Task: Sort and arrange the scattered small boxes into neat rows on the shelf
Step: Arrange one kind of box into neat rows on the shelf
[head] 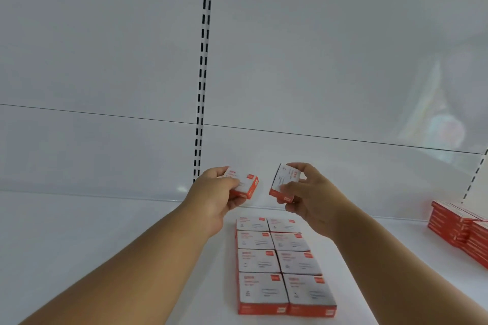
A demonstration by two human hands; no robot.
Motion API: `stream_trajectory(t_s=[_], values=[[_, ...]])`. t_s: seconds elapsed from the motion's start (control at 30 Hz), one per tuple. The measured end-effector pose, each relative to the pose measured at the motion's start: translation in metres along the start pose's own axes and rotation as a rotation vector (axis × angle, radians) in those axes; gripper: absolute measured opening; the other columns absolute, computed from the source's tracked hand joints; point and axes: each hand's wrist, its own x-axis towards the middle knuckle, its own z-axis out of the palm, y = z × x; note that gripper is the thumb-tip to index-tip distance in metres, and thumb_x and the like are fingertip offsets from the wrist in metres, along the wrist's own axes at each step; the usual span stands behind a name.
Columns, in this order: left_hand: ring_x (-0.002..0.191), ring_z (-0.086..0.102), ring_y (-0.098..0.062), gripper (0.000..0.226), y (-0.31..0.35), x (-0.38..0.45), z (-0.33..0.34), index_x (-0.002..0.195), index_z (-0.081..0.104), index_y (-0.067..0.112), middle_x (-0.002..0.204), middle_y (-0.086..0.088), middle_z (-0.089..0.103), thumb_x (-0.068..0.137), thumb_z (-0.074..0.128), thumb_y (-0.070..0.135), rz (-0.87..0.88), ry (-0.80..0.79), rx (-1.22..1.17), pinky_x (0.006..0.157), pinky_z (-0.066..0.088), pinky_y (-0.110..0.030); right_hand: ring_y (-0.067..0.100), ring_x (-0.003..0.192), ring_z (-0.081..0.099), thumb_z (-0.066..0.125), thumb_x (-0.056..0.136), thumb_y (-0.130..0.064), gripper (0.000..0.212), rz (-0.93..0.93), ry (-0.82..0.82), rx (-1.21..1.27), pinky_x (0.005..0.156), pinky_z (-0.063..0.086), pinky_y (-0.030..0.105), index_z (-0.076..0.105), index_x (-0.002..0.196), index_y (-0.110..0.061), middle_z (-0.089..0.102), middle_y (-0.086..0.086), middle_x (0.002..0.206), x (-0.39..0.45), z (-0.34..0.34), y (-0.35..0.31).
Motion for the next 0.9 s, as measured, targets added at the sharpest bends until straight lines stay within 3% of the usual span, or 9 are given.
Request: stream_trajectory(t_s=[0.1, 0.2, 0.3, 0.4, 0.57, 0.7, 0.8, 0.9], values=[[0.087, 0.072, -0.026, 0.029, -0.010, 0.007, 0.009, 0.117, 0.059, 0.018, 0.103, -0.014, 0.071, 0.092, 0.061, 0.002, 0.037, 0.066, 0.147, 0.066, 0.060, -0.035, 0.024, 0.072, 0.064, 0.057, 0.088, 0.005, 0.036, -0.009, 0.020, -0.076, 0.066, 0.046, 0.033, 0.056, 0.115, -0.019, 0.070, 0.017, 0.108, 0.011, -0.016, 0.007], [0.085, 0.070, -0.019, 0.022, -0.015, 0.010, 0.016, 0.108, 0.061, 0.023, 0.098, -0.009, 0.072, 0.092, 0.063, 0.007, 0.097, 0.147, 0.276, 0.059, 0.055, -0.027, 0.021, 0.071, 0.058, 0.060, 0.088, -0.001, 0.044, -0.015, 0.032, -0.114, 0.064, 0.044, 0.031, 0.051, 0.121, -0.028, 0.070, 0.014, 0.104, 0.018, -0.026, 0.015], [0.082, 0.065, -0.010, 0.017, -0.019, 0.011, 0.018, 0.103, 0.063, 0.026, 0.094, -0.001, 0.073, 0.092, 0.065, 0.013, 0.152, 0.207, 0.355, 0.058, 0.043, -0.022, 0.019, 0.073, 0.057, 0.066, 0.089, -0.009, 0.039, -0.003, 0.034, -0.085, 0.067, 0.045, 0.030, 0.049, 0.121, -0.023, 0.073, 0.011, 0.100, 0.023, -0.030, 0.023], [0.085, 0.067, -0.011, 0.015, -0.029, 0.011, 0.015, 0.104, 0.062, 0.026, 0.098, 0.001, 0.072, 0.092, 0.066, 0.018, 0.177, 0.229, 0.418, 0.056, 0.043, -0.019, 0.020, 0.078, 0.058, 0.063, 0.093, -0.012, 0.025, 0.006, -0.003, -0.082, 0.068, 0.044, 0.032, 0.058, 0.117, -0.018, 0.075, 0.006, 0.096, 0.025, -0.032, 0.031], [0.081, 0.066, -0.012, 0.009, -0.036, 0.014, 0.000, 0.099, 0.060, 0.024, 0.098, 0.001, 0.071, 0.094, 0.064, 0.018, 0.182, 0.218, 0.491, 0.057, 0.047, -0.019, 0.025, 0.081, 0.065, 0.062, 0.091, -0.004, 0.042, -0.014, 0.015, -0.014, 0.071, 0.053, 0.036, 0.054, 0.124, -0.029, 0.072, 0.013, 0.102, 0.030, -0.032, 0.043], [0.085, 0.068, -0.016, 0.010, -0.040, 0.019, -0.005, 0.097, 0.063, 0.025, 0.098, 0.000, 0.072, 0.095, 0.062, 0.016, 0.172, 0.197, 0.503, 0.063, 0.050, -0.025, 0.025, 0.081, 0.070, 0.065, 0.089, -0.006, 0.026, -0.004, 0.128, -0.027, 0.070, 0.055, 0.033, 0.055, 0.110, -0.018, 0.074, 0.011, 0.097, 0.033, -0.029, 0.045], [0.086, 0.068, -0.014, 0.011, -0.044, 0.022, -0.005, 0.098, 0.064, 0.025, 0.098, 0.002, 0.072, 0.096, 0.060, 0.015, 0.176, 0.178, 0.536, 0.060, 0.050, -0.021, 0.021, 0.077, 0.069, 0.065, 0.091, -0.012, 0.018, -0.010, 0.197, -0.056, 0.064, 0.049, 0.029, 0.052, 0.103, -0.012, 0.076, 0.008, 0.090, 0.036, -0.029, 0.046], [0.087, 0.068, -0.012, 0.010, -0.045, 0.024, -0.004, 0.099, 0.064, 0.026, 0.098, 0.004, 0.073, 0.097, 0.059, 0.017, 0.181, 0.164, 0.557, 0.059, 0.049, -0.018, 0.023, 0.076, 0.068, 0.065, 0.091, -0.013, 0.019, -0.029, 0.211, -0.026, 0.066, 0.054, 0.031, 0.051, 0.102, -0.009, 0.076, 0.011, 0.087, 0.037, -0.029, 0.048]])
